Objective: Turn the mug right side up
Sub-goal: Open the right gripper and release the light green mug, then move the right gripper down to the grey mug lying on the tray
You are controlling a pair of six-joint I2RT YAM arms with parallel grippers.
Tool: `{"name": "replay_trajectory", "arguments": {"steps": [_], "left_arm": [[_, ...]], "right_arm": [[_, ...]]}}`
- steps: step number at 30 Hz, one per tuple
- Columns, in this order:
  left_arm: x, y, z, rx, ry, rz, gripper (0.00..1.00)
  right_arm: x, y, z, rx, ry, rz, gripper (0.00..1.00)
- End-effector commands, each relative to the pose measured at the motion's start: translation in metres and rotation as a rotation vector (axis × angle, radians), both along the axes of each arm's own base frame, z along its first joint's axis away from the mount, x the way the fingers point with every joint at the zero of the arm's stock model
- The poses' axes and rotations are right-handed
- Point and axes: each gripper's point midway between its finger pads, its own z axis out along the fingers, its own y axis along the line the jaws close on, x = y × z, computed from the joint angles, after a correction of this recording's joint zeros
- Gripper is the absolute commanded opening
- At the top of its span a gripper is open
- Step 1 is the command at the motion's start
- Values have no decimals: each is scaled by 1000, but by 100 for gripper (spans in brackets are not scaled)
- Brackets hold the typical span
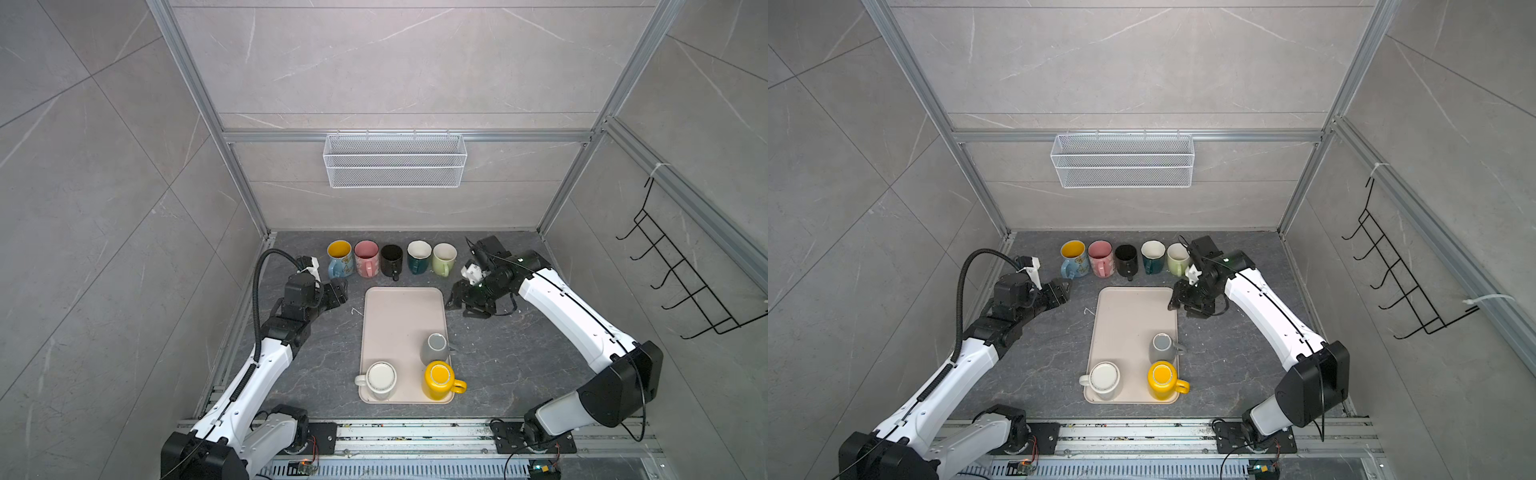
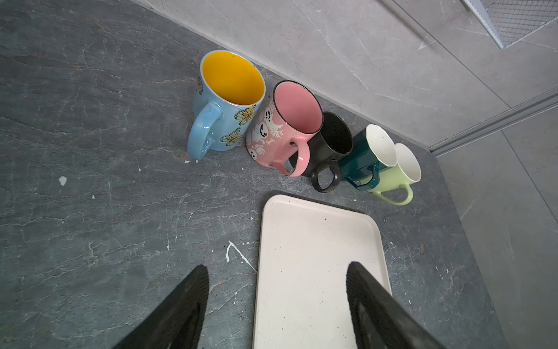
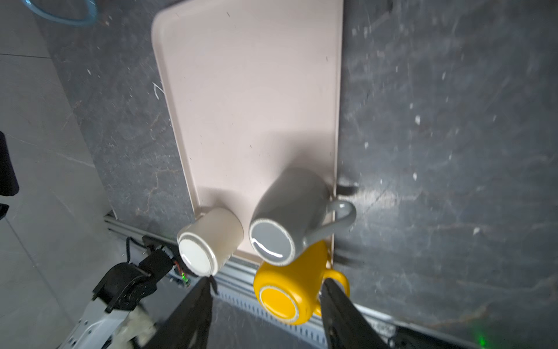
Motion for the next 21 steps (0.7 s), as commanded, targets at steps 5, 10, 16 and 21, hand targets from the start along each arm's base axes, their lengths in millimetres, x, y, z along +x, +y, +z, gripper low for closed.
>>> {"name": "replay_trajectory", "arguments": {"steps": [5, 10, 16, 21], "left_arm": [[0, 5, 6, 47, -23, 2, 74], [-4, 11, 1, 79, -9, 14, 73], [-5, 15, -4, 99, -4, 28, 73], [-3, 16, -7, 104, -1, 37, 73]], "right_arm": [[-40, 13, -11, 209, 389, -206, 57], [-41, 5, -33, 187, 500, -341, 52], [-41, -1, -54, 158, 575, -498, 52], [-45, -8, -71, 98, 625, -574, 51]]}}
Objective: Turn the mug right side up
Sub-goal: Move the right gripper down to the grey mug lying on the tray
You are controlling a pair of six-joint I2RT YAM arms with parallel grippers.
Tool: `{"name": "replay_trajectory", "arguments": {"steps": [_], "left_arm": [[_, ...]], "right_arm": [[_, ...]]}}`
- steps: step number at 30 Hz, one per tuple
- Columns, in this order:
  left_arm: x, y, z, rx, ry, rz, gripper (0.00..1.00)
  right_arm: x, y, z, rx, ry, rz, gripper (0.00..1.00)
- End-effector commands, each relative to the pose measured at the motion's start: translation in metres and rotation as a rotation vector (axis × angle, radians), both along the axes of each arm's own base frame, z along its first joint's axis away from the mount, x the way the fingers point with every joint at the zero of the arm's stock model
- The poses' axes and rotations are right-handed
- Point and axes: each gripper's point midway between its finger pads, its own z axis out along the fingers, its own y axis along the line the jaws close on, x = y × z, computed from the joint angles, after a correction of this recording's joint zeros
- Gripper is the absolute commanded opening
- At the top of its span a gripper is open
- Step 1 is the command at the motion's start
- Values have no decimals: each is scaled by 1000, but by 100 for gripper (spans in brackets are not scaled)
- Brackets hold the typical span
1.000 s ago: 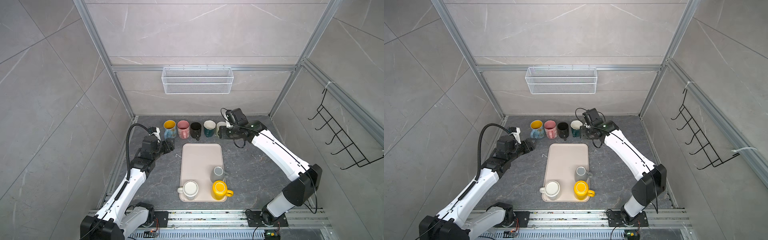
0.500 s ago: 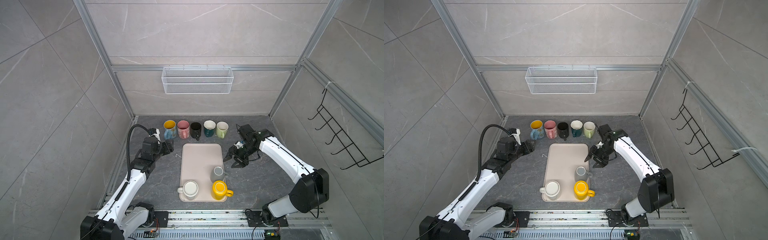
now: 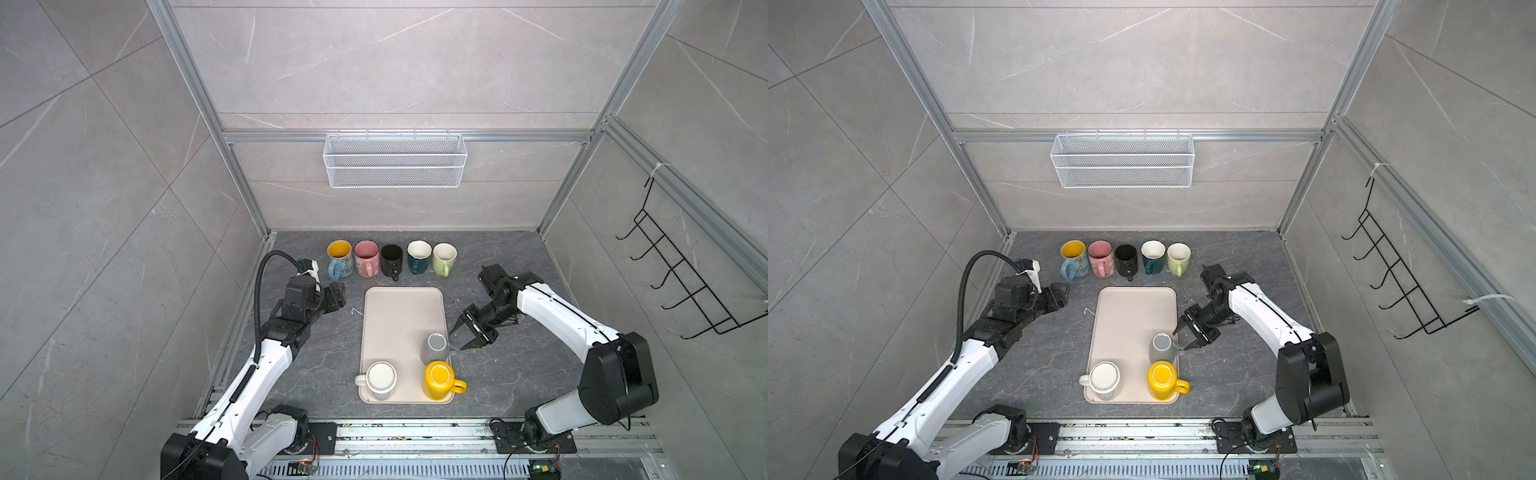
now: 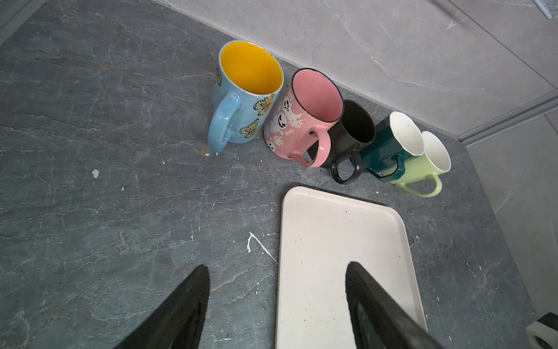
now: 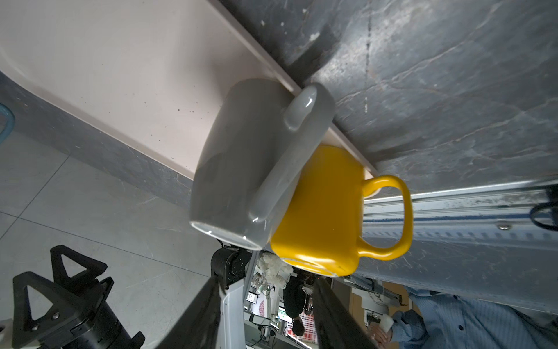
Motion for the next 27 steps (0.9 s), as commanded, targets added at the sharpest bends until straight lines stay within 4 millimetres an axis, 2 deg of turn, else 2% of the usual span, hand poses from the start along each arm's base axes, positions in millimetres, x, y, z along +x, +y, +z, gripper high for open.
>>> {"name": "replay_trajectory", "arguments": {"steps": [1, 8, 17, 27], "left_arm": [[2, 5, 5, 25, -29, 11, 73], [2, 8, -1, 37, -21, 25, 73], [2, 11, -3, 51, -20, 38, 73], [3, 11, -4, 63, -20, 35, 74]], "right_arm": [[-1, -7, -14, -57, 74, -83, 51], [7, -8, -32, -85, 93, -193, 50], [12, -9, -46, -106, 117, -225, 51], [17, 9, -60, -69, 135, -211, 51]]}}
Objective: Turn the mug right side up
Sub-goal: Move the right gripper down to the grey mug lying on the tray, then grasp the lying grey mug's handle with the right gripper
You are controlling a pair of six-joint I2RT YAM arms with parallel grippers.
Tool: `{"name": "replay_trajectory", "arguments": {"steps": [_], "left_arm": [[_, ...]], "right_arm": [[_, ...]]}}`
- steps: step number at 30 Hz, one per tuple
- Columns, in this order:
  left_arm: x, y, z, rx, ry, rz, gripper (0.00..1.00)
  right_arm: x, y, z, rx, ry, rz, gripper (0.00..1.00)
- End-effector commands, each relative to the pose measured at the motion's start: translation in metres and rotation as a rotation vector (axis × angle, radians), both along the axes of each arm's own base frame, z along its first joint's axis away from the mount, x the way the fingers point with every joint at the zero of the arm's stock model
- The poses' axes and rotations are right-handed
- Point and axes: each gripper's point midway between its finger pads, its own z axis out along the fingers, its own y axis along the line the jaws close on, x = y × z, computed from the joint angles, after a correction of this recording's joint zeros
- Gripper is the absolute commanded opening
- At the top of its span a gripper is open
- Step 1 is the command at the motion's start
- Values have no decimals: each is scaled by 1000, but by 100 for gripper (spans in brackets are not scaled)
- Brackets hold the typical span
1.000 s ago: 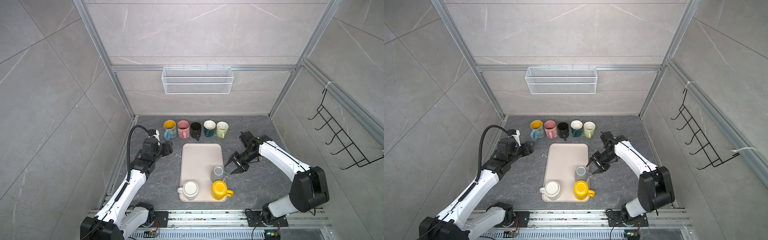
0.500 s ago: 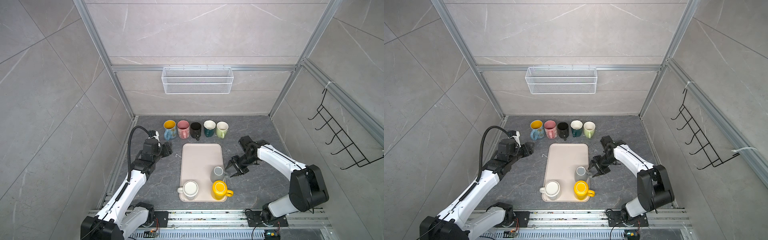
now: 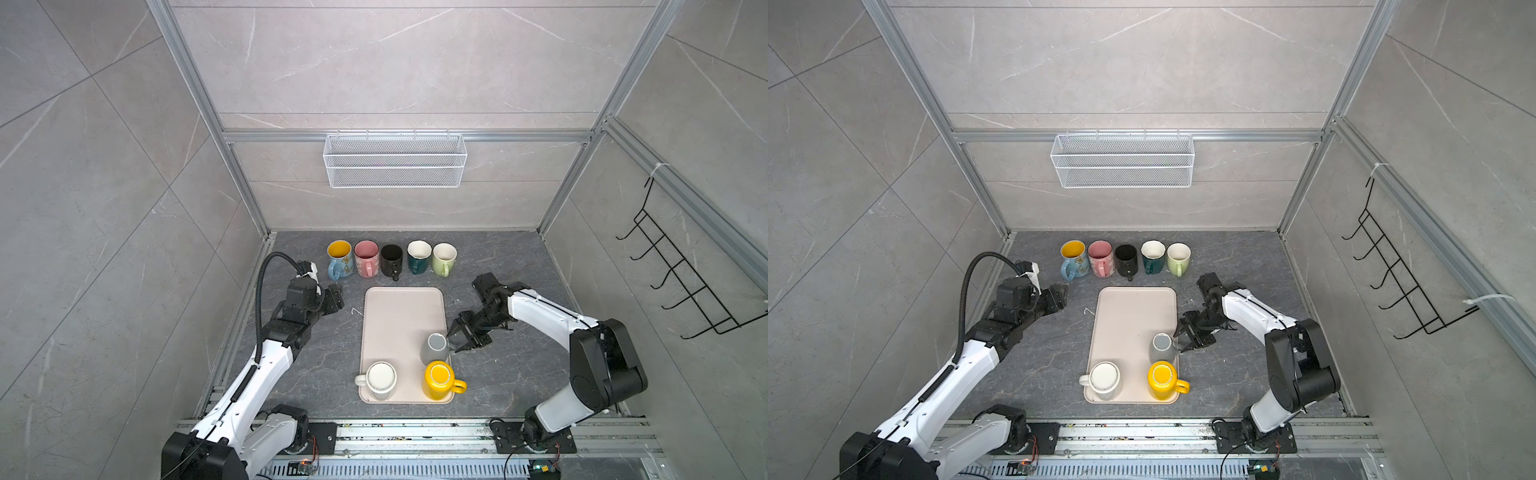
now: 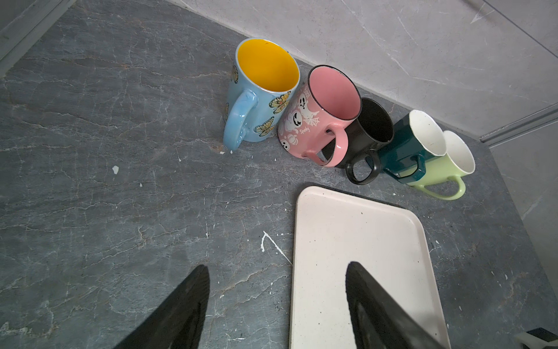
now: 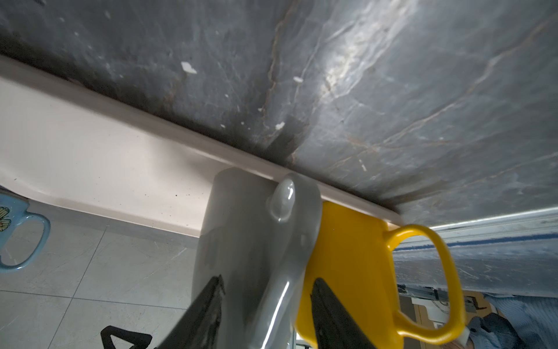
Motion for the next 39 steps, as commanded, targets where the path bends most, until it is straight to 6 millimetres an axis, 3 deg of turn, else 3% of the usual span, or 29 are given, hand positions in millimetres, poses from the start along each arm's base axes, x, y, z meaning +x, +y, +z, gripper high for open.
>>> {"name": "replay_trajectory", "arguments": {"steps": [1, 9, 25, 29, 34, 39], "left_arm": [[3, 4, 4, 28, -26, 5, 74], [1, 8, 5, 49, -29, 16, 74], [1, 11, 1, 67, -22, 24, 74], [2, 11, 1, 70, -24, 26, 74], [3, 11, 5, 70, -31, 26, 74], [3, 11, 10, 67, -42, 24, 74]], "right_arm": [[1, 8, -7, 11, 21, -3, 51], [11, 13, -12, 13, 21, 14, 46], [28, 24, -13, 48, -2, 32, 16], [35, 28, -11, 69, -27, 28, 1], [55, 38, 1, 120, -114, 32, 0], [86, 47, 31, 166, -312, 72, 0]]}}
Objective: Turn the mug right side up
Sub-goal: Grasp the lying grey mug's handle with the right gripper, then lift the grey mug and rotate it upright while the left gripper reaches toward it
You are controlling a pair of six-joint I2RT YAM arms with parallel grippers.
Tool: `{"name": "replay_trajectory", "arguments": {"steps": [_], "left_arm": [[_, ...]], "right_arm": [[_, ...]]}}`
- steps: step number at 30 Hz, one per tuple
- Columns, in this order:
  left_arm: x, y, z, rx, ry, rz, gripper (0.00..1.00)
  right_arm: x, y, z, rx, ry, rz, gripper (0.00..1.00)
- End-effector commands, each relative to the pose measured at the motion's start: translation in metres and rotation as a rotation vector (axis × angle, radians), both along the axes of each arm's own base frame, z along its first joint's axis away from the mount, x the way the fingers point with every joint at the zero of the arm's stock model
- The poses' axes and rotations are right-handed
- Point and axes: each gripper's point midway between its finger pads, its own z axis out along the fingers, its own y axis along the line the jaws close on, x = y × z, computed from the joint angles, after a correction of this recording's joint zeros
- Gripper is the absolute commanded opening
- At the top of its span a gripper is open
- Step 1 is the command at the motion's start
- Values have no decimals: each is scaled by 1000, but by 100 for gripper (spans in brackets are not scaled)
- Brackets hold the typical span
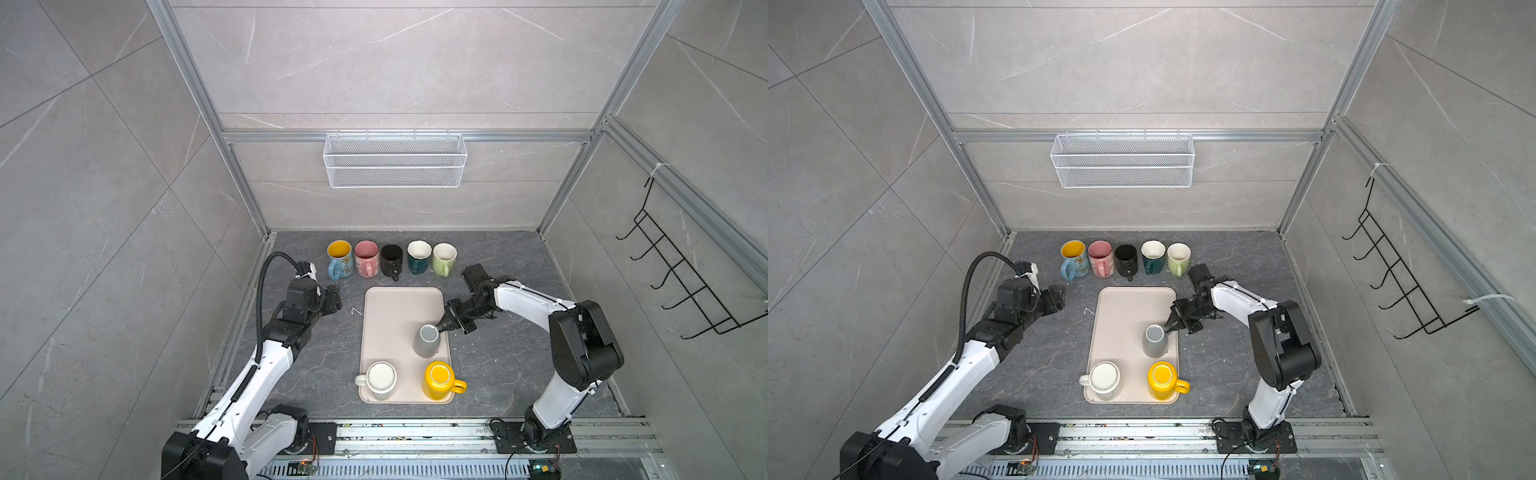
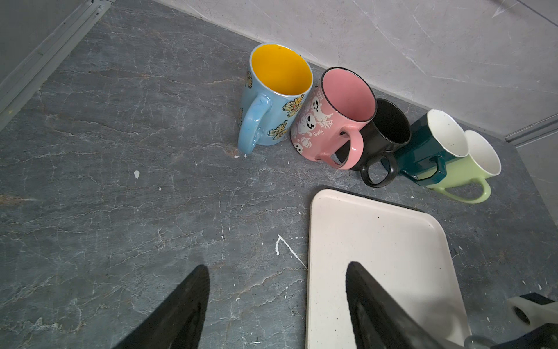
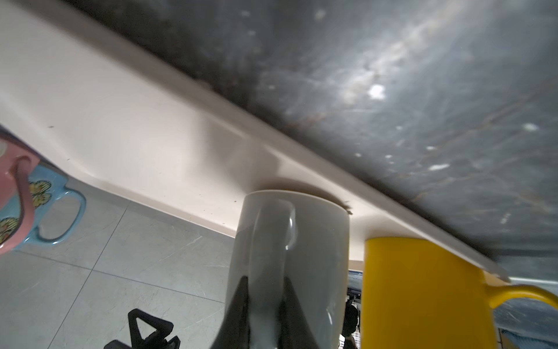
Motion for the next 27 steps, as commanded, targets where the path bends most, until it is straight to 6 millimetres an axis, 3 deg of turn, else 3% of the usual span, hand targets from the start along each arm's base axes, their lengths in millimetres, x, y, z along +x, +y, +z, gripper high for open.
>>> {"name": "replay_trajectory", "arguments": {"steps": [1, 5, 16, 23, 27], "left_arm": [[3, 1, 14, 10, -39, -3, 74], [4, -1, 19, 2, -51, -13, 74], [7, -12, 30, -29, -54, -65, 72], [10, -23, 56, -59, -106, -121, 72], [13, -33, 71, -88, -131, -165, 72]], "right_arm": [[33, 16, 38, 76, -211, 44, 0], [47, 17, 61, 56, -357, 86, 0], [60, 25, 117, -76, -732, 263, 0], [58, 25, 165, -310, -1046, 431, 0], [54, 25, 183, -395, -1164, 471, 0]]}}
